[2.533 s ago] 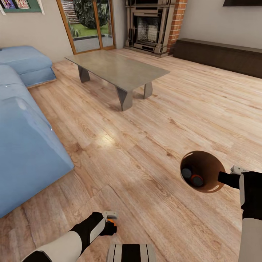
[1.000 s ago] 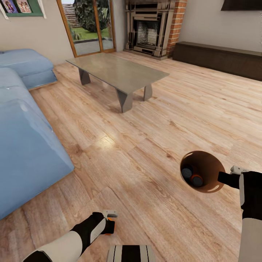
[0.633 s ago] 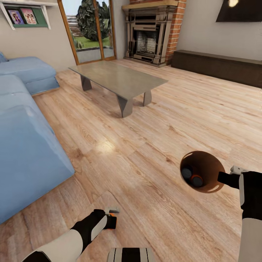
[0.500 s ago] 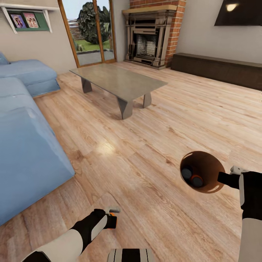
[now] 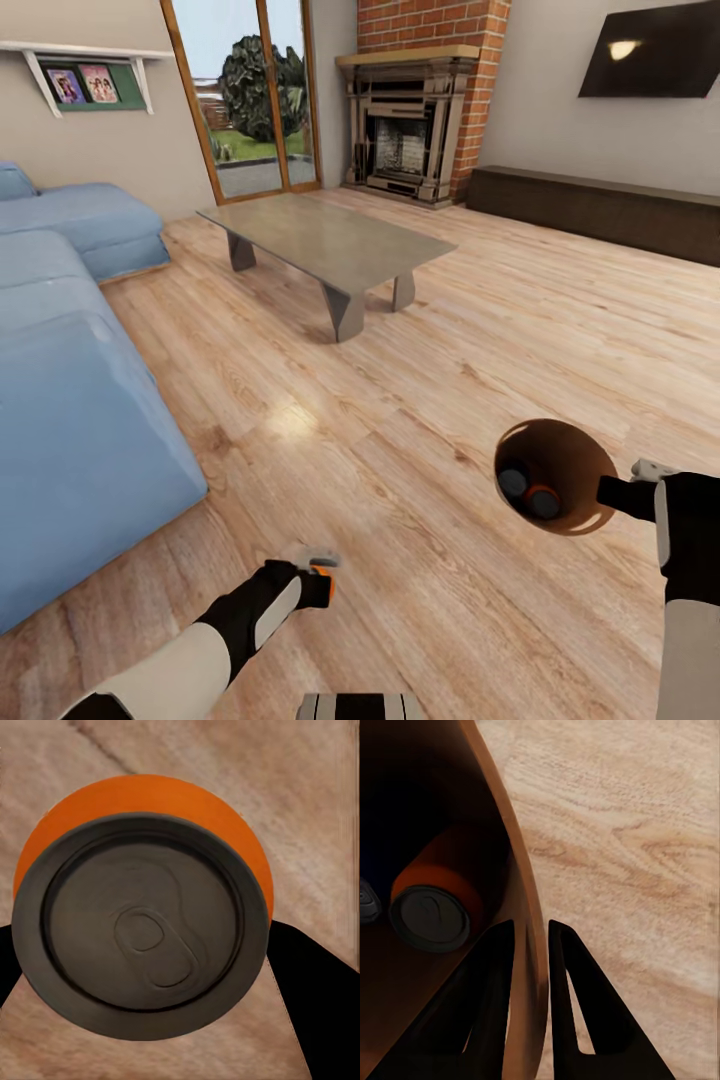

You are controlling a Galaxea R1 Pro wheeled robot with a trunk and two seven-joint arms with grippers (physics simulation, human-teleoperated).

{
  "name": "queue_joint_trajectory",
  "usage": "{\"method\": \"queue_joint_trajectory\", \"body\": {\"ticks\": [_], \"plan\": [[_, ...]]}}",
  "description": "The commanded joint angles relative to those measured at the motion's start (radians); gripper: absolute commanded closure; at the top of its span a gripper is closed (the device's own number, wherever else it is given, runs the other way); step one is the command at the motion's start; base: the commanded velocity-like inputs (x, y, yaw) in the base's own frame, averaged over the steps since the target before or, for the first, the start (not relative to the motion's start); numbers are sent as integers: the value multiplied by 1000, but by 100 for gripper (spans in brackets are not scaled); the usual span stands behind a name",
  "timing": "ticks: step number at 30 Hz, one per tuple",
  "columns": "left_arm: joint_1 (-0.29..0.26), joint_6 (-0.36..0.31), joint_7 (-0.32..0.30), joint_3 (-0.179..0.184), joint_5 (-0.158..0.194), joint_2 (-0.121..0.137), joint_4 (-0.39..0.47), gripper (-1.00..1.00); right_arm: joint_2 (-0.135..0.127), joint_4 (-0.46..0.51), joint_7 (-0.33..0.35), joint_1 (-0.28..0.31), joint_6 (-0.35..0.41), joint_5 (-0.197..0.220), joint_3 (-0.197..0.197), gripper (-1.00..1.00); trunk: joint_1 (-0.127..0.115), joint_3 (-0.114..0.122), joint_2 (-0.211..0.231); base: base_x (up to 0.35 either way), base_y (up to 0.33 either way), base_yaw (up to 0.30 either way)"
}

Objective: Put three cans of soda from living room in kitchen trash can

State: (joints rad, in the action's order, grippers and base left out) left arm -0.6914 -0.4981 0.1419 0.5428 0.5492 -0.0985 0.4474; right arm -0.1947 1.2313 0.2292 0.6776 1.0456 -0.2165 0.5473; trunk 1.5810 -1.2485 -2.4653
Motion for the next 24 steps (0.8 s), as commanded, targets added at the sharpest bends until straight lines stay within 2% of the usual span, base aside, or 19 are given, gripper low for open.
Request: {"method": "queue_joint_trajectory", "body": {"ticks": [1, 3, 7, 10, 14, 19, 21, 24], "plan": [[0, -2, 1, 0, -1, 0, 5, 100, -1, -5, 4, 0, 2, 20, -10, 100, -4, 3, 7, 0, 0, 0], [0, -5, 1, 1, -1, 0, 11, 100, -2, -24, 4, 0, 2, 19, -28, 100, -12, 10, 21, 0, 0, 0], [0, -13, 1, 2, -2, 0, 20, 100, -3, -52, -2, 1, 2, 19, -38, 100, -27, 22, 49, 0, 0, 0], [1, -41, 2, 2, -2, 0, 63, 100, -4, -61, -5, 1, 2, 18, -40, 100, -39, 32, 70, 0, 0, 0], [25, -103, 9, 2, -2, 1, 179, 100, -1, -73, -20, 2, 2, 17, -43, 100, -54, 44, 98, 0, 0, 0], [42, -174, 15, 2, -3, 3, 290, 100, -2, -108, -126, 2, 2, 18, -87, 100, -73, 60, 133, 0, 0, 0], [44, -238, 16, 1, -3, 3, 360, 100, -4, -120, -163, 2, 2, 18, -103, 100, -81, 66, 147, 0, 0, 0], [45, -334, 21, 1, -3, 5, 481, 100, -1, -125, -182, 2, 2, 17, -126, 100, -92, 75, 168, 0, 0, 0]]}}
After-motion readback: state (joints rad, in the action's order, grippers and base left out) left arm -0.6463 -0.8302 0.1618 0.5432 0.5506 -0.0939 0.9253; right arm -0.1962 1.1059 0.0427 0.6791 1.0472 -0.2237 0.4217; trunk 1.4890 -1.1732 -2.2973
